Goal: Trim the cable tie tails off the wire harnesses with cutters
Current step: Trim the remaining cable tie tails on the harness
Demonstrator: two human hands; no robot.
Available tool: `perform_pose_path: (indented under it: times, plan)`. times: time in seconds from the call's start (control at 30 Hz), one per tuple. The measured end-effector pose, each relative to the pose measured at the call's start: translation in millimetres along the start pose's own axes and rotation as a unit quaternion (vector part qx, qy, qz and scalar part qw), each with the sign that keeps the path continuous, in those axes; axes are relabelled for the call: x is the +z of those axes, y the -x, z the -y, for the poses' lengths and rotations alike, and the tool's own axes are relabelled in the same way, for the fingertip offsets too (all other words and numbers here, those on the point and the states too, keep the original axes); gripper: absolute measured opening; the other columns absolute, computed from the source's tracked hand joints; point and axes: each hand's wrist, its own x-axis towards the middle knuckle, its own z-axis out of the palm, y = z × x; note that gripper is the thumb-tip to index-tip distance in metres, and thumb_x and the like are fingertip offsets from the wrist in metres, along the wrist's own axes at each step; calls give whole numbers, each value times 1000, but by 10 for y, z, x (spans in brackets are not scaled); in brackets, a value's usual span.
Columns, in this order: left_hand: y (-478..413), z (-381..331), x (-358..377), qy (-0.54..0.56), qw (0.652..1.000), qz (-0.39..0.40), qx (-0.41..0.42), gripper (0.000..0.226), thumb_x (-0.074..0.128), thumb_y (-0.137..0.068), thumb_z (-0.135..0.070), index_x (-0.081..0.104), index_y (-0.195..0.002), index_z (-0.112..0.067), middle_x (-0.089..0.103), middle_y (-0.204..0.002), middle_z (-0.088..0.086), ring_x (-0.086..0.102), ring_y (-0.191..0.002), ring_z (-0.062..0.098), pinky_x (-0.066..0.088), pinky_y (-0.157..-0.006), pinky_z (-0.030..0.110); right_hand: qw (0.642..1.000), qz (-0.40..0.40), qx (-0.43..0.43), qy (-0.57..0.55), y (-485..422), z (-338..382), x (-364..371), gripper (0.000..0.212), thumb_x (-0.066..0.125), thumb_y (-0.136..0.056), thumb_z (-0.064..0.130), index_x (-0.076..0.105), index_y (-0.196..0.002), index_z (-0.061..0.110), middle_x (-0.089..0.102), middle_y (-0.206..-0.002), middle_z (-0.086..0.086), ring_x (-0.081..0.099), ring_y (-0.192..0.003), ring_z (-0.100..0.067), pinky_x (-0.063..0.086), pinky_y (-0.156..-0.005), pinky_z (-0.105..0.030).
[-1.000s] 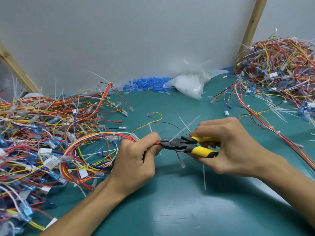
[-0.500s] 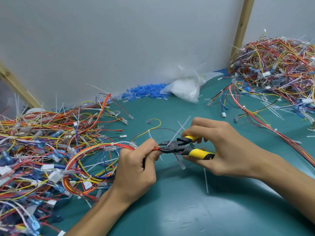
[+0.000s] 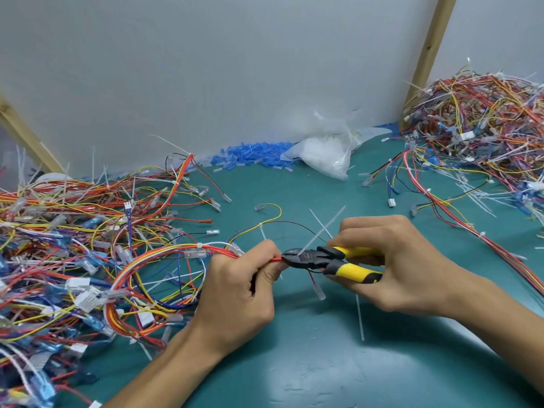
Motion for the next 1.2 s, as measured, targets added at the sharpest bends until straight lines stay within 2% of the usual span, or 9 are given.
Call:
perform_pose_path:
  times: [0.23, 0.37, 0.53, 0.6, 0.67, 0.77, 0.87, 1.0, 1.2]
  plan:
    - [18, 5, 14, 3, 1000, -5, 1, 23, 52, -95, -22, 54, -72, -19, 31, -53, -8, 29, -45, 14, 19, -47, 17, 1000, 21, 0, 8, -21, -33, -7, 19, 85, -87, 20, 75, -103, 20, 53, -86, 6, 52, -71, -17, 48, -62, -33]
    - [7, -16, 19, -1, 1000, -6, -4, 24, 52, -95, -23, 54, -71, -19, 34, -52, -2, 30, -46, 16, 20, -47, 19, 999, 15, -7, 34, -12, -42, -43, 18, 83, -88, 23, 73, -102, 17, 54, -88, 5, 54, -73, -16, 46, -64, -29]
    - [12, -16, 14, -16, 1000, 8, -6, 23, 56, -91, -12, 53, -69, -17, 27, -53, -10, 30, -45, 14, 16, -48, 14, 998, 37, -5, 52, -15, -31, -43, 11, 76, -91, 20, 68, -89, 12, 55, -80, 3, 48, -69, -19, 43, -58, -34]
    - [13, -17, 11, -15, 1000, 18, -4, 23, 55, -91, -15, 53, -69, -17, 29, -52, -9, 31, -45, 14, 17, -48, 14, 998, 44, 0, 39, -7, -19, -64, 4, 76, -88, 14, 72, -89, 16, 58, -76, 4, 48, -66, -18, 42, -56, -31]
    - [13, -26, 8, -17, 1000, 21, 0, 23, 52, -91, -20, 53, -68, -16, 31, -52, -5, 31, -45, 15, 16, -48, 14, 998, 45, 4, 31, 6, -4, -87, 10, 75, -86, 13, 76, -91, 21, 58, -73, 5, 47, -64, -18, 41, -53, -31]
    - [17, -24, 10, -16, 1000, 22, -3, 23, 52, -91, -19, 51, -68, -16, 31, -51, -3, 29, -45, 15, 16, -47, 16, 998, 49, 13, 35, 15, 8, -102, 11, 72, -86, 16, 76, -92, 23, 58, -70, -2, 44, -63, -22, 41, -53, -38]
    - [28, -13, 15, -15, 1000, 24, -5, 24, 54, -90, -13, 48, -68, -19, 30, -51, -1, 27, -45, 17, 17, -46, 19, 998, 51, 11, 38, 21, 12, -86, 4, 69, -87, 18, 73, -88, 18, 55, -69, -7, 40, -65, -25, 41, -55, -44]
    - [14, -29, 25, -16, 1000, 26, -6, 38, 60, -88, -4, 40, -72, -33, 31, -53, -2, 26, -46, 15, 15, -48, 15, 998, 39, 8, 46, 7, 23, -68, 11, 67, -88, 24, 70, -89, 13, 58, -75, -3, 47, -68, -26, 44, -59, -44]
    - [14, -20, 21, -4, 999, 38, 1, 34, 57, -92, -15, 40, -74, -38, 31, -55, -3, 28, -45, 14, 16, -47, 15, 998, 48, 16, 43, 3, 32, -70, 13, 73, -90, 30, 73, -102, 25, 56, -84, 8, 53, -72, -20, 46, -62, -41]
